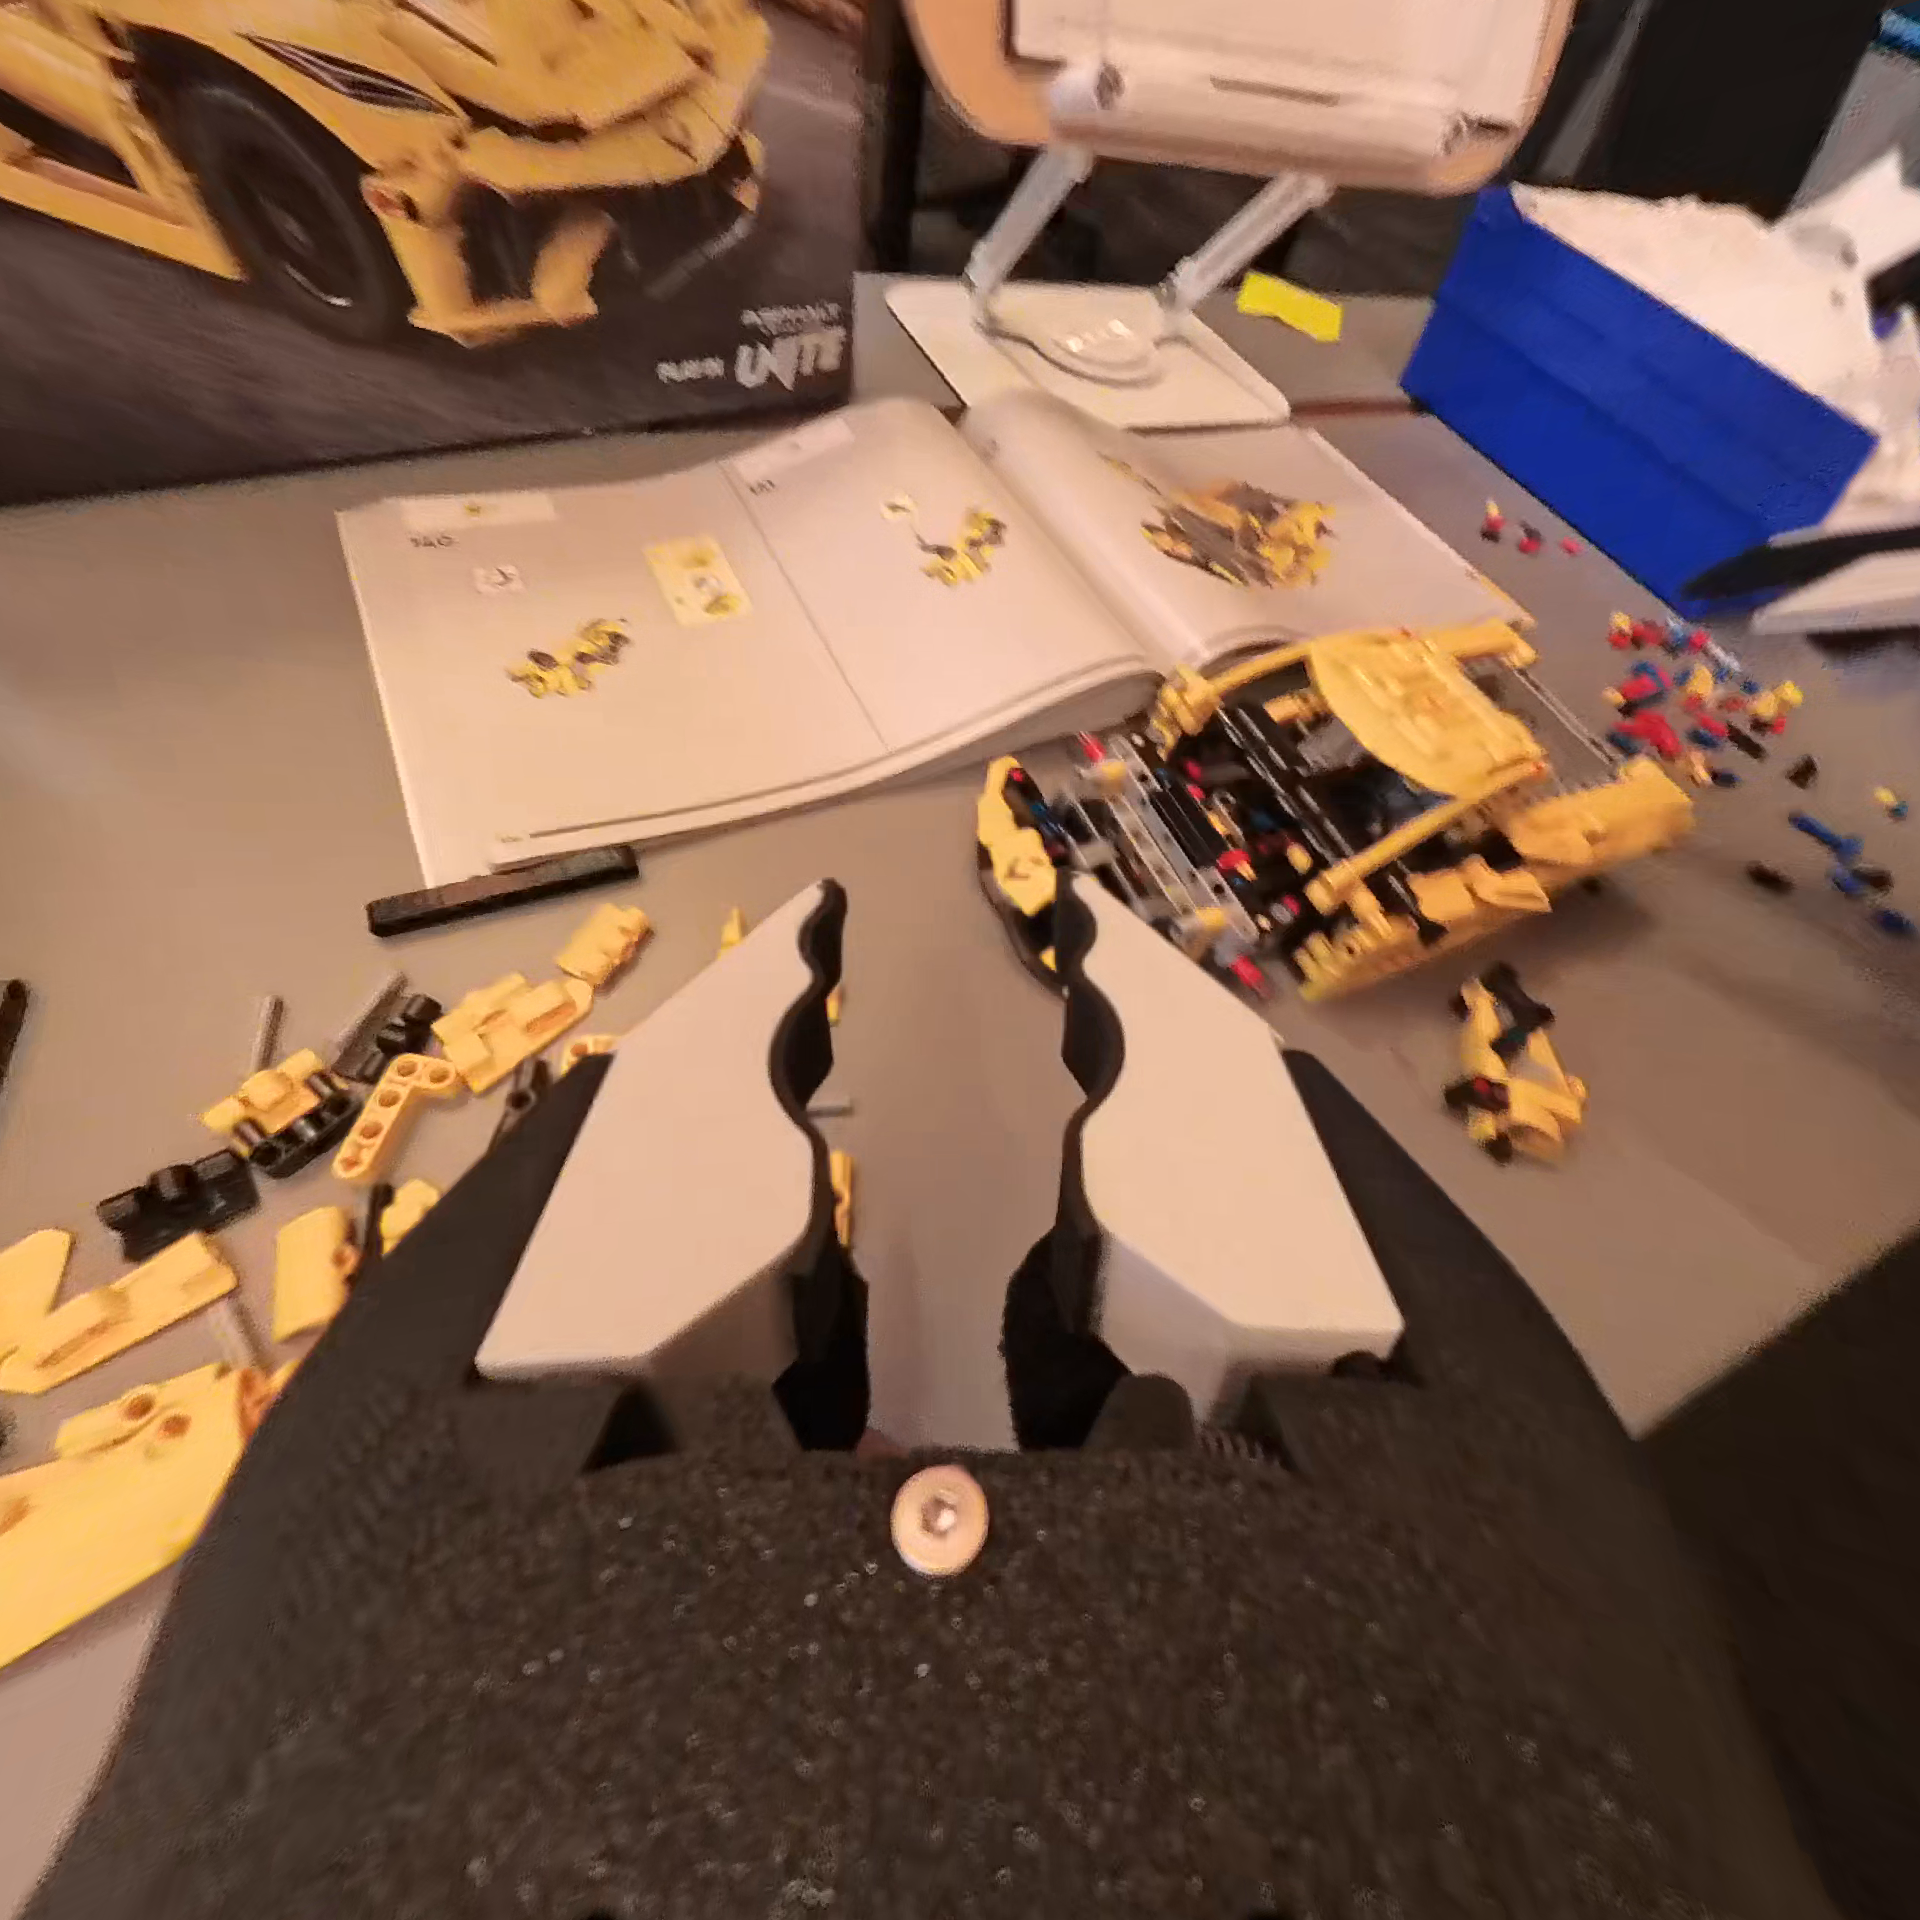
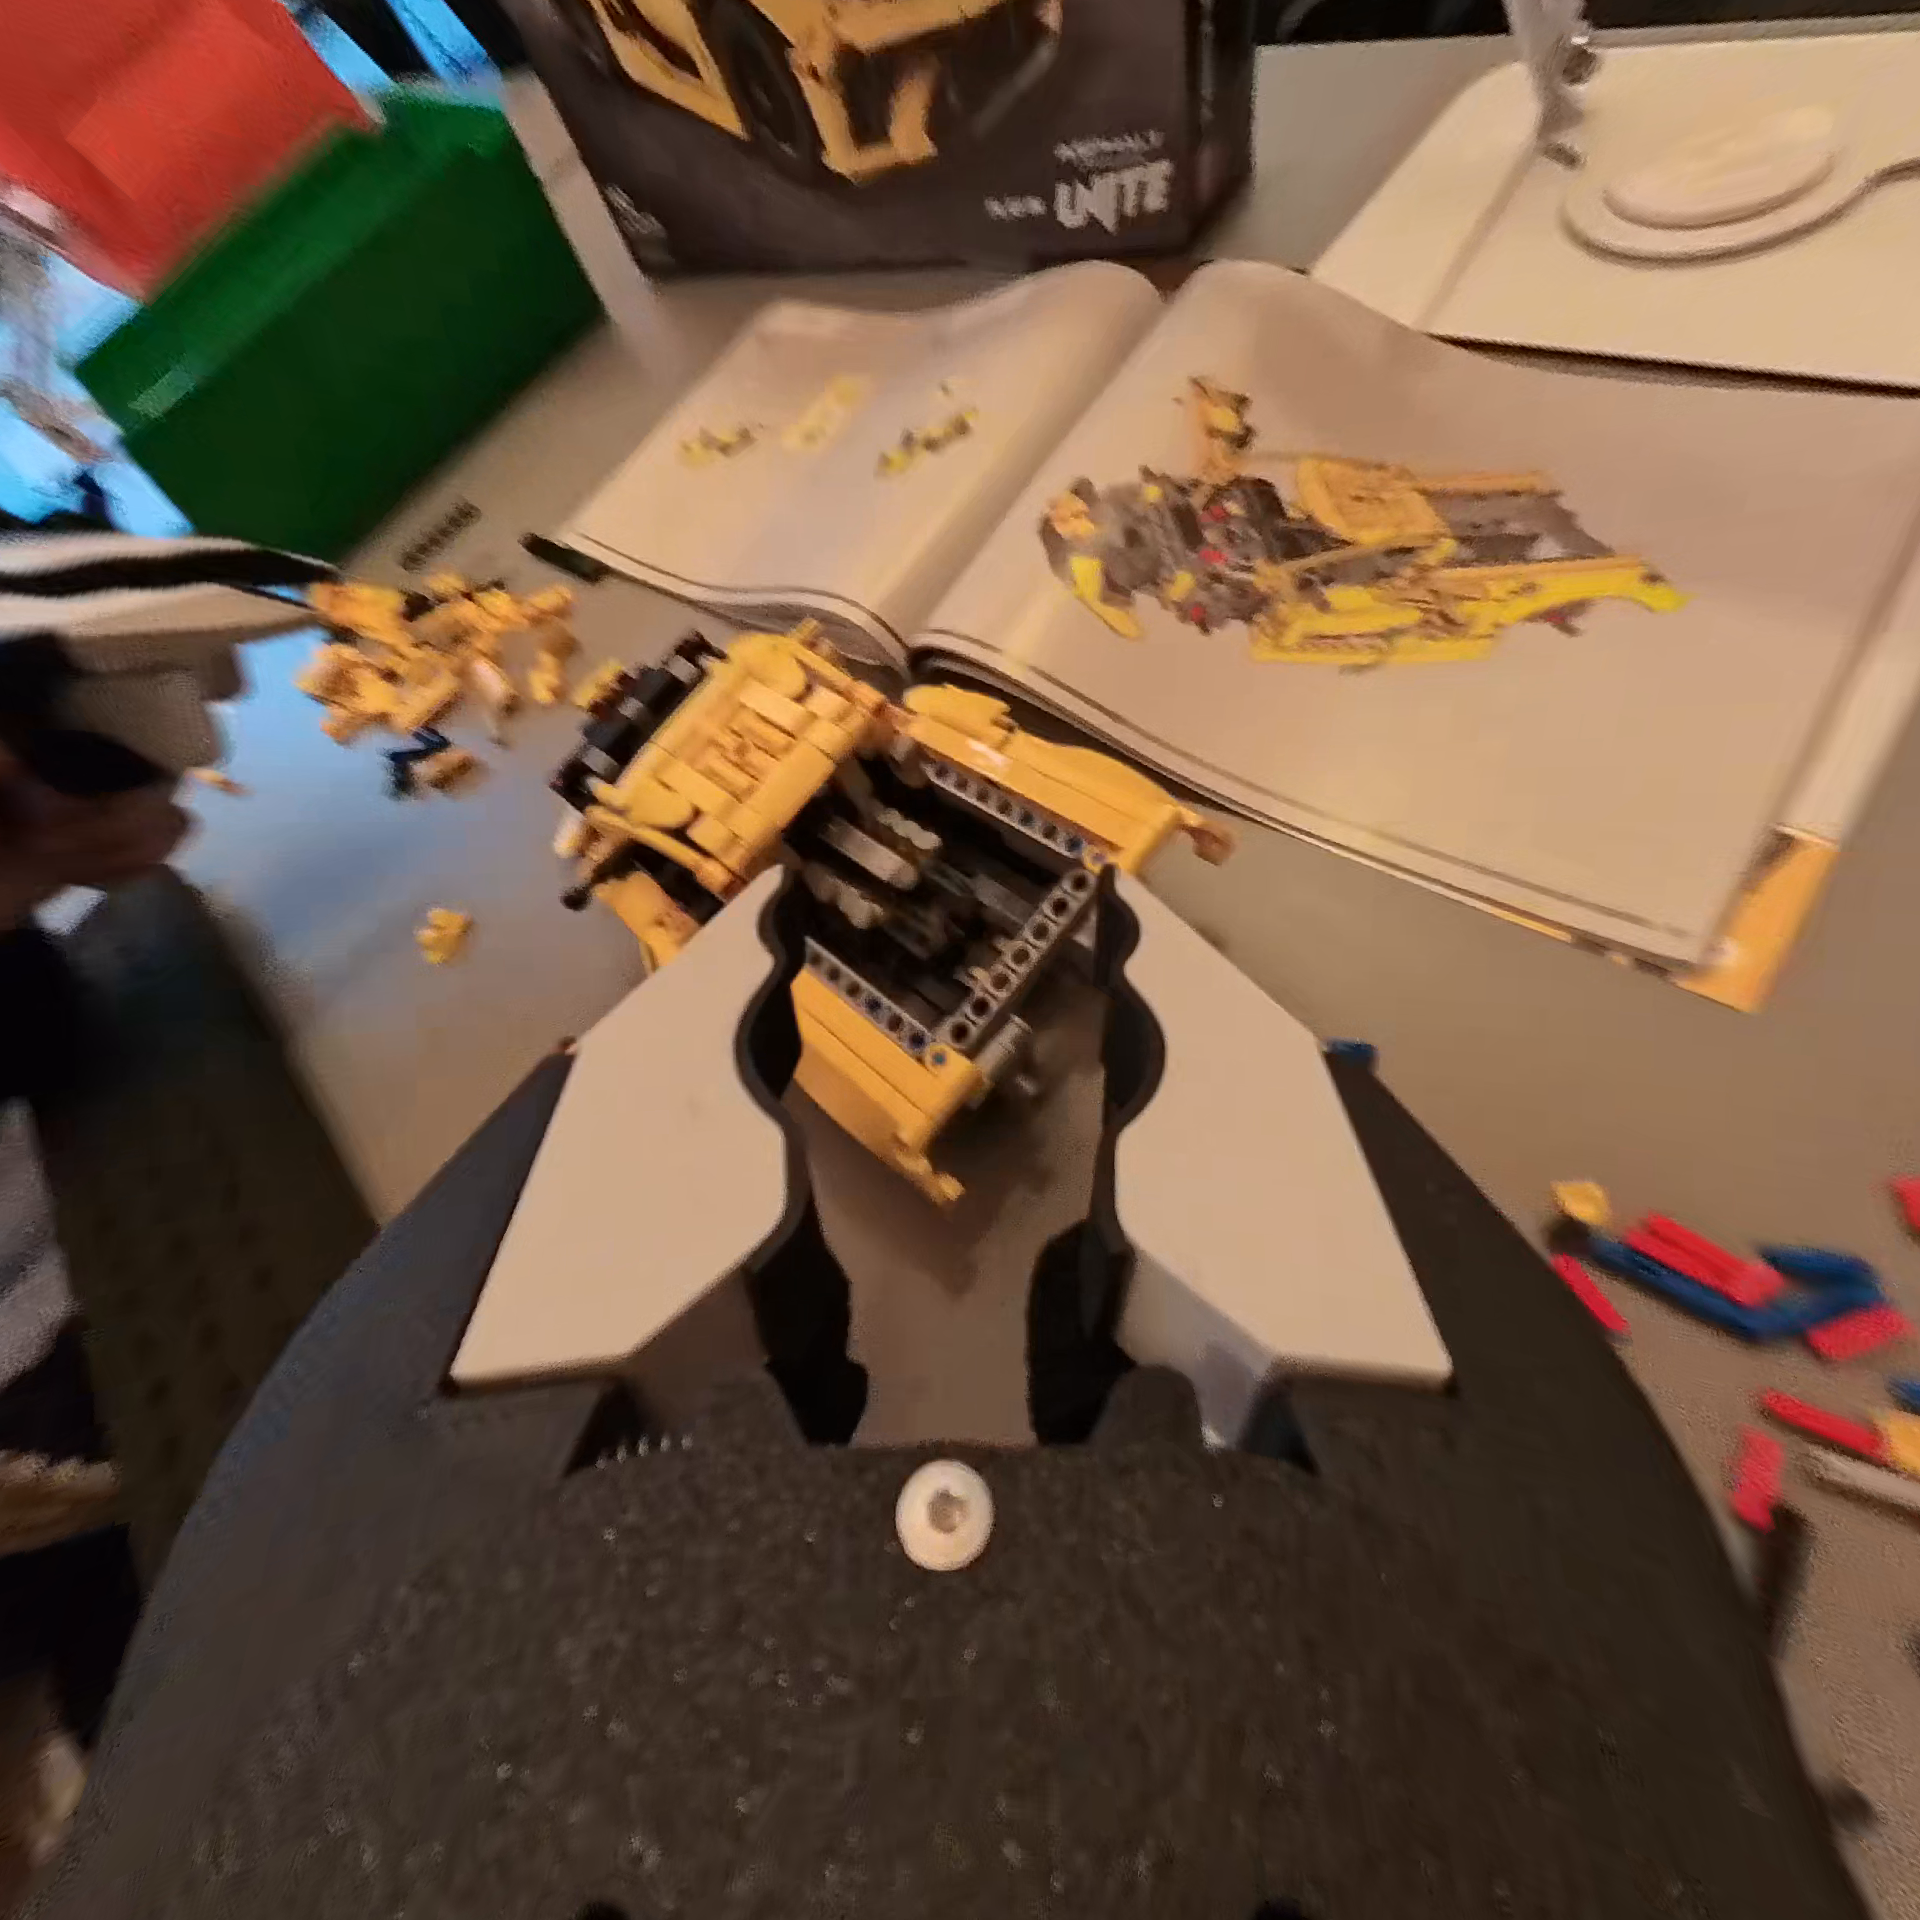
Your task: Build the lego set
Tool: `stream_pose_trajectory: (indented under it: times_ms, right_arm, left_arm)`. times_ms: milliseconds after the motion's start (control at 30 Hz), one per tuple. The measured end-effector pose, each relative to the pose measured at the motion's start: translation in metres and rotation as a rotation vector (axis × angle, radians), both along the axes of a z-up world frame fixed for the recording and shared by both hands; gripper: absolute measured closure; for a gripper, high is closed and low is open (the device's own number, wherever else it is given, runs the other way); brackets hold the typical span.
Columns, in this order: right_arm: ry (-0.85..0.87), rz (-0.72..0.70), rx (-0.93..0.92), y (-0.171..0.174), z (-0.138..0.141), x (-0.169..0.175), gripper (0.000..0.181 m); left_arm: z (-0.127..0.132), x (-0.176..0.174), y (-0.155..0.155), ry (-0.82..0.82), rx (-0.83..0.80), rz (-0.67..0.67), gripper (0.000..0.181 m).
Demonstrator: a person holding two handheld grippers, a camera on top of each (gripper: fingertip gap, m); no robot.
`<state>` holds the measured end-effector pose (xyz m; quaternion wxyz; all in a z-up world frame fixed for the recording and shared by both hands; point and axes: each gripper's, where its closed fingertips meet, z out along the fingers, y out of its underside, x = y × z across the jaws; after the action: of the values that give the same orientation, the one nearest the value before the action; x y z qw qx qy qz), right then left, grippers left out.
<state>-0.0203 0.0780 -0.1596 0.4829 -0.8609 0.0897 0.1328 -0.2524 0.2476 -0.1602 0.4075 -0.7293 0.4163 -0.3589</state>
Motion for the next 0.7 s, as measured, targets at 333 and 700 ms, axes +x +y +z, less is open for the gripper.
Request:
stream_pose_trajectory:
  times_ms: [333,700]
  right_arm:
    - [0.051,-0.194,0.253,-0.001,-0.005,0.018,0.132]
    - [-0.157,-0.208,0.18,0.001,-0.018,0.027,0.128]
  left_arm:
    - [-0.018,-0.005,0.027,-0.029,0.057,0.134,0.14]
    - [-0.039,-0.003,0.039,0.023,0.057,0.134,0.14]
